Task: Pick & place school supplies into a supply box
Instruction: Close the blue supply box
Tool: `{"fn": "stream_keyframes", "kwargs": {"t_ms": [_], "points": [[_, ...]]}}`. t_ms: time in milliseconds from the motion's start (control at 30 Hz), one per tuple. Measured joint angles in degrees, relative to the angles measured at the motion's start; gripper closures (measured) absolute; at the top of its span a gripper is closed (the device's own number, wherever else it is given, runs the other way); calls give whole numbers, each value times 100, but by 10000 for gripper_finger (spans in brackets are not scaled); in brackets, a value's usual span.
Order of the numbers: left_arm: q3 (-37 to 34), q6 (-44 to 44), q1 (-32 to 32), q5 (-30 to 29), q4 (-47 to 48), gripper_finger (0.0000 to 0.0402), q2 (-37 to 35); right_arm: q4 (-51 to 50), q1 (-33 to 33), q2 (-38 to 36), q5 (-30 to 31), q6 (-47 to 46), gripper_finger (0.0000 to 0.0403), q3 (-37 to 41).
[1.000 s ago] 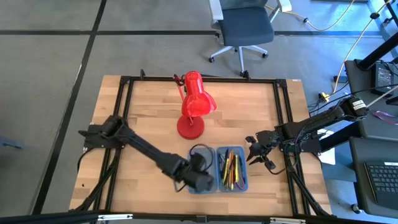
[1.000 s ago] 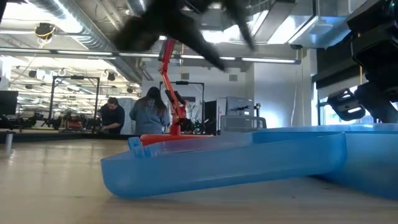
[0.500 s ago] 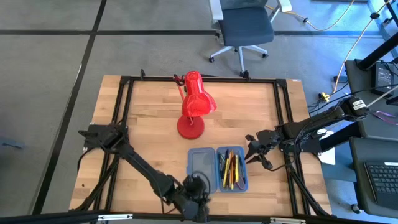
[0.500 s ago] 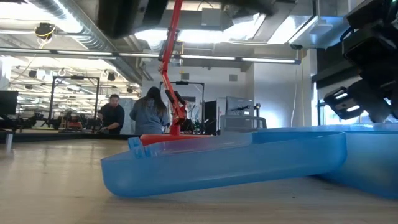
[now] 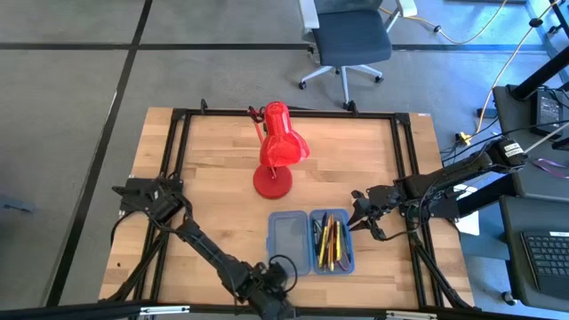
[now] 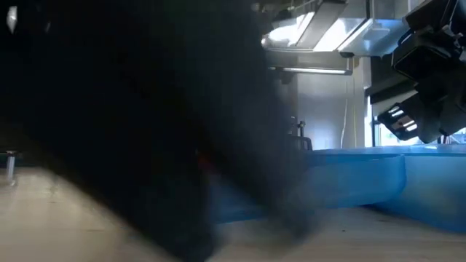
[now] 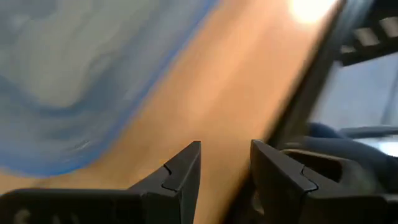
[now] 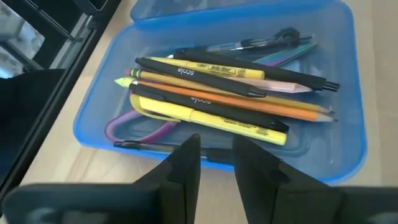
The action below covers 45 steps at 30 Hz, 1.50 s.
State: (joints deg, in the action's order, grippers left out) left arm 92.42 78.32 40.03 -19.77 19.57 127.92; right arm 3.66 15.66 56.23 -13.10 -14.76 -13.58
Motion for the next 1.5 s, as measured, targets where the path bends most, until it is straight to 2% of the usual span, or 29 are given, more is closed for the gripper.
{"fn": "stream_keyframes", "kwargs": {"t_ms": [100,600,767,967,1067,1133,1200,1367,1500], "points": [[-3,237,-17,-96,464,270,20,-1,0,0,0,-16,306,0],[-1,2049,-31,-1763,2130,271,13,-6,0,0,13,167,306,0],[-22,2535,-64,-1902,2438,271,86,-14,0,-16,30,665,306,-1],[10,3049,-62,-2180,2444,270,291,-128,0,-185,915,1757,306,-286],[4,3274,-52,-2539,2409,270,369,-613,-20,-180,1708,2333,306,-480],[-4,3351,-57,-2696,2406,273,389,-872,-107,-120,2350,2434,306,-505],[-9,3366,-83,-2768,2398,274,398,-1089,-248,-88,2688,2430,306,-501],[-12,3363,-164,-2859,2441,276,406,-1541,-666,64,2406,2395,306,-487],[-15,3338,-264,-2861,2587,276,411,-1619,-917,269,1585,2386,306,-487]]}}
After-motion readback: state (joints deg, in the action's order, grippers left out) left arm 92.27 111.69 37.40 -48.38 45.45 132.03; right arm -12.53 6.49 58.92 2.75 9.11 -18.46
